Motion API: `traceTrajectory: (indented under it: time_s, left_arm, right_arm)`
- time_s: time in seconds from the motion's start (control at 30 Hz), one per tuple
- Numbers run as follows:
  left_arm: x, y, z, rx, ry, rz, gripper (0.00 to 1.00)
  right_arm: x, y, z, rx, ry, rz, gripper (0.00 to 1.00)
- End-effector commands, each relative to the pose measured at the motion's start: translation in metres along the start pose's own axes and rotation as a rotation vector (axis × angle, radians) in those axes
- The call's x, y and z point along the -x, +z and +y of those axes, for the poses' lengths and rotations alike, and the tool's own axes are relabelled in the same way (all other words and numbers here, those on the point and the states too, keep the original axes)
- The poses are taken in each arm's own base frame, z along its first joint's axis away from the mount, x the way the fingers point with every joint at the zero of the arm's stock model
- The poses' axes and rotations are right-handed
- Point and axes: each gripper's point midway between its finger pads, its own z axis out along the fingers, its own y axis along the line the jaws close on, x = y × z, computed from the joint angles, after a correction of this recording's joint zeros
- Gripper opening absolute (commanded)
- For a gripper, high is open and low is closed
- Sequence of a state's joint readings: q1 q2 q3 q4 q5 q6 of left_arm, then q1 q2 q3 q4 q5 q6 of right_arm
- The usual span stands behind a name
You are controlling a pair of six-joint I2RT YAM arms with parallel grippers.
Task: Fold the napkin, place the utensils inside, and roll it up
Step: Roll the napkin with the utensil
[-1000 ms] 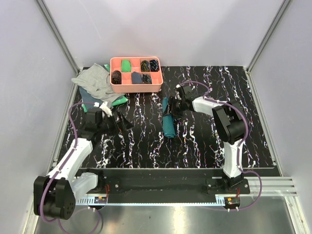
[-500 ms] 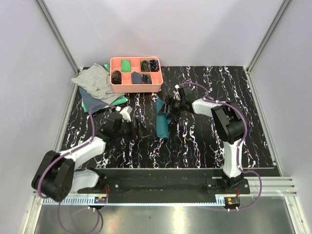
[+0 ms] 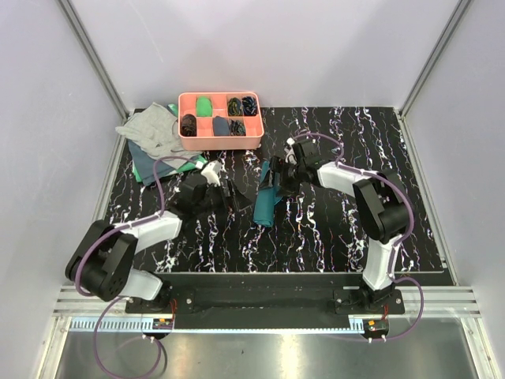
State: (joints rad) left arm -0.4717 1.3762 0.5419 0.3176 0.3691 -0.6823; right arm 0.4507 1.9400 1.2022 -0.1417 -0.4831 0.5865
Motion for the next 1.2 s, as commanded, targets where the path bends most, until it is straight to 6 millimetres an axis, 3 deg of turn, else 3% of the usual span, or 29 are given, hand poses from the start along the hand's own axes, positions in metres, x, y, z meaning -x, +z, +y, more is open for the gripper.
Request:
traceTrajectory:
  time_s: [0.0,0.2,0.33,0.5,0.8,1.17]
  left_arm:
    - [0.028,0.012,-0.018,-0.067,0.033,-0.083,0.81]
    - [0.030,0.028,-0.014,-0.082,0.028,-0.085,0.74]
    - [0.027,0.044,-0.013,-0.116,0.021,-0.061,0.59]
    - [0.028,0.059,-0.015,-0.162,0.013,-0.060,0.47]
    - [0.028,0.078,-0.013,-0.179,0.027,-0.037,0.29]
    - [0.028,0.085,0.003,-0.075,0.072,-0.037,0.26]
  right_arm:
    - [0.017,-0.030,0.028,0.027,-0.087,-0.082,0.88]
    - [0.017,-0.038,0.018,-0.039,-0.091,-0.106,0.83]
    - [0.014,-0.037,0.004,-0.102,-0.074,-0.106,0.75]
    - [0.008,-0.034,-0.014,-0.169,-0.062,-0.093,0.67]
    - [0.006,-0.024,-0.021,-0.179,-0.070,-0.068,0.56]
    - [0.000,-0.005,-0.040,-0.215,-0.069,-0.023,0.54]
